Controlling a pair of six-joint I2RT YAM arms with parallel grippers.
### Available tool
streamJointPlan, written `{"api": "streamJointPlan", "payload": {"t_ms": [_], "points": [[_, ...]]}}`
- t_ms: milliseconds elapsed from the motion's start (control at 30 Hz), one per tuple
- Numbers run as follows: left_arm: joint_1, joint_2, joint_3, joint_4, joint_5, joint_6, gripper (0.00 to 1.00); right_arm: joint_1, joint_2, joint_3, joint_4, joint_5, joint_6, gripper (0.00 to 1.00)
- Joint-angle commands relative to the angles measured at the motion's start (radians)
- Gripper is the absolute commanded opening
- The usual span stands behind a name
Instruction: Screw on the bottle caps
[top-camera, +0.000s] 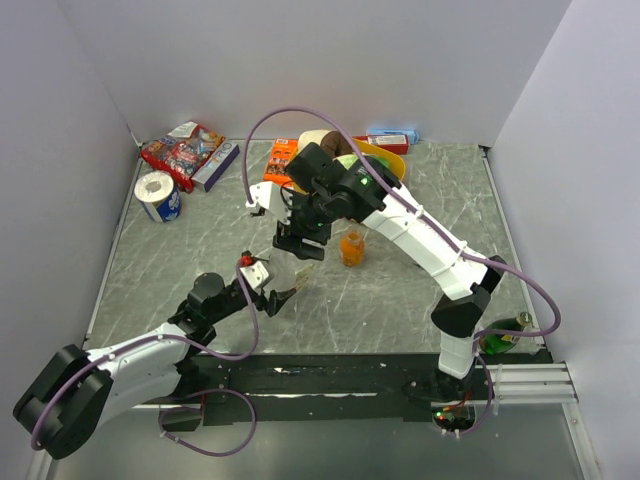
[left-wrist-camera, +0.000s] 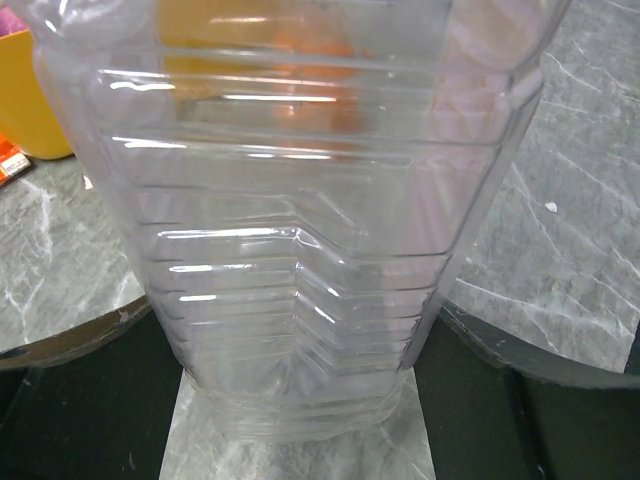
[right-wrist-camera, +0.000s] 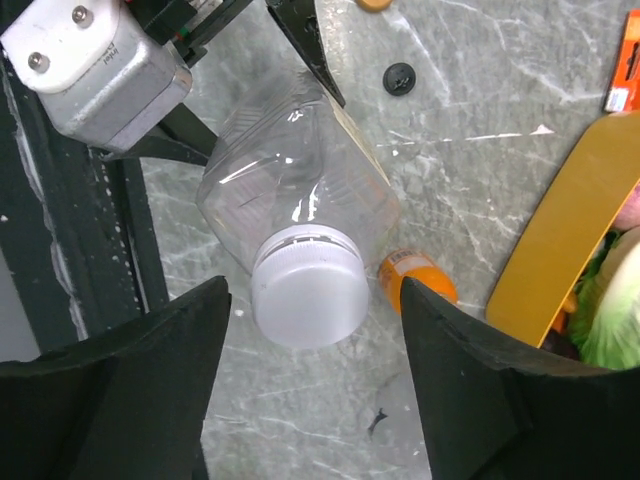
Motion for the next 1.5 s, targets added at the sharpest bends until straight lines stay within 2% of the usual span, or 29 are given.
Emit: {"api": "streamJointPlan", "payload": {"t_ms": [0,100,167,200,333,367,467,600,800,1167,1467], "points": [[0.006,0.011,0.039,0.081,0.050,-0.025,0.01,0.003,-0.066,0.027,-0.160,0.012,0.021,0.82],[0.013,0.010,0.036,0.073,0.088,-0.020,0.01,-0.032,-0.105,0.024,-0.178,-0.017,-0.017,0.93],[0.018,0.004,0.036,0.067,0.108,-0.018,0.01,-0.081,-0.178,-0.037,-0.163,-0.091,-0.057,0.98],[0.021,0.002,0.036,0.064,0.122,-0.017,0.01,-0.094,-0.212,-0.072,-0.135,-0.115,-0.130,1.00],[0.030,-0.002,0.053,0.020,0.246,0.020,0.01,-0.138,-0.410,-0.360,0.021,-0.201,-0.366,0.99],[0.030,-0.001,0.059,0.006,0.272,0.034,0.01,-0.149,-0.472,-0.393,0.050,-0.250,-0.461,0.99],[0.032,-0.007,0.085,-0.057,0.332,0.095,0.01,-0.147,-0.525,-0.453,0.103,-0.333,-0.605,0.98],[0.030,-0.025,0.134,-0.172,0.392,0.234,0.01,-0.144,-0.485,-0.384,0.097,-0.413,-0.656,0.91],[0.030,-0.042,0.192,-0.310,0.437,0.340,0.01,-0.106,-0.453,-0.371,0.028,-0.459,-0.807,0.82],[0.030,-0.022,0.229,-0.345,0.432,0.364,0.01,-0.051,-0.425,-0.370,-0.127,-0.461,-1.006,0.74],[0.030,-0.018,0.232,-0.335,0.435,0.356,0.01,-0.040,-0.361,-0.329,-0.215,-0.430,-1.034,0.70]]}}
